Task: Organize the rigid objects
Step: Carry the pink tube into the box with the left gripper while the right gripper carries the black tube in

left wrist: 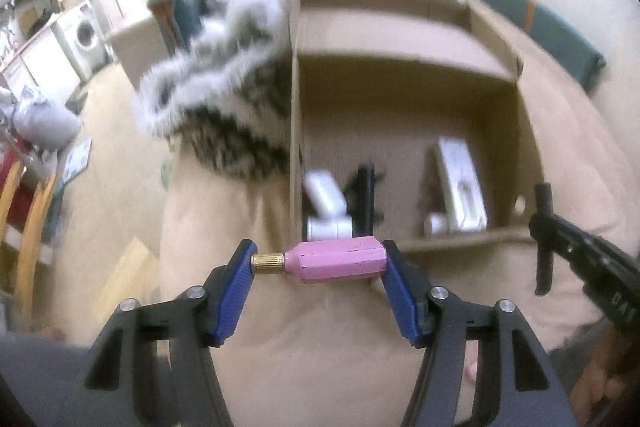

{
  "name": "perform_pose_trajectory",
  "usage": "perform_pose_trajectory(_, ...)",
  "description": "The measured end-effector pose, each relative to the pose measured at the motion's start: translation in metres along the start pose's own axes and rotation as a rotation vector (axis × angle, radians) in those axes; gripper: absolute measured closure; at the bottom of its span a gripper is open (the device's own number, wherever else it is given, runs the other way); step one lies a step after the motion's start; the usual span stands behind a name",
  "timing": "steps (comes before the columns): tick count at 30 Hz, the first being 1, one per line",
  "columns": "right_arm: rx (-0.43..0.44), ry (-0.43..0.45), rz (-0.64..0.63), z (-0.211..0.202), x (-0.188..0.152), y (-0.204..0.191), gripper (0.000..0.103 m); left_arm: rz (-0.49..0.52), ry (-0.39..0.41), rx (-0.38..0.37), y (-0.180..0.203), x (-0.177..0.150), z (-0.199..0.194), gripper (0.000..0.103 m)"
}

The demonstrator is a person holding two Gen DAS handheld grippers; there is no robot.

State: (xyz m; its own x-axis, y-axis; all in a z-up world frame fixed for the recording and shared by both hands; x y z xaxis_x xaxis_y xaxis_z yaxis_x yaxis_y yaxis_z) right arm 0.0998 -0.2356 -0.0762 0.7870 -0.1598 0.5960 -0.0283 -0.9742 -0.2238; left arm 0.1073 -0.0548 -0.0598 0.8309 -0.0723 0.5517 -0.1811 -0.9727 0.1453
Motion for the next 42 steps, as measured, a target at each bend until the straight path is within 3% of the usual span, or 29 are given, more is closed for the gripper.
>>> perform_pose_trajectory(4,-0.004,0.056,-0.029,-0.003,0.023,-0.005,0.082,0.039,0.037,0.01,0.008,0.027,0.013,0.044)
perform_pose_trajectory(14,-0.034,0.006,0.006,0.038,0.05,0.009,0.082,0.066,0.019,-0.004,0.02,0.057,0.057,0.044)
perform_pose_trajectory(22,-0.082,-0.072,0.004,0.077,0.057,0.023,0.082,0.078,-0.017,0.009,0.023,0.06,0.095,0.044)
perform_pose_trajectory(29,-0.115,-0.161,0.0,0.108,0.043,0.025,0.082,0.102,-0.055,0.012,0.03,0.052,0.124,0.044)
perform_pose_trajectory(42,-0.138,-0.237,0.012,0.13,0.029,0.03,0.082,0.107,-0.123,0.021,0.029,0.037,0.157,0.044)
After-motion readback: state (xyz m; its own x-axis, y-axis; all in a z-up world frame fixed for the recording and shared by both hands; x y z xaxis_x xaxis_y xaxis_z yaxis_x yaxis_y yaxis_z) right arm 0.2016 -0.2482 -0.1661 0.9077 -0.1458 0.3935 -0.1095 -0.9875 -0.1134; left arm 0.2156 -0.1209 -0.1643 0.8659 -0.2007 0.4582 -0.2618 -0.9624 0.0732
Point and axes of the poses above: each gripper's, at about its wrist camera, not at the fingertips, and z roughly the way its jaws point, y to its right, x to its top, the point moved 10 cm from there along z, roughly the way its jaws point, and after that the axes turned 11 degrees about -x, right-handed, at the moved point
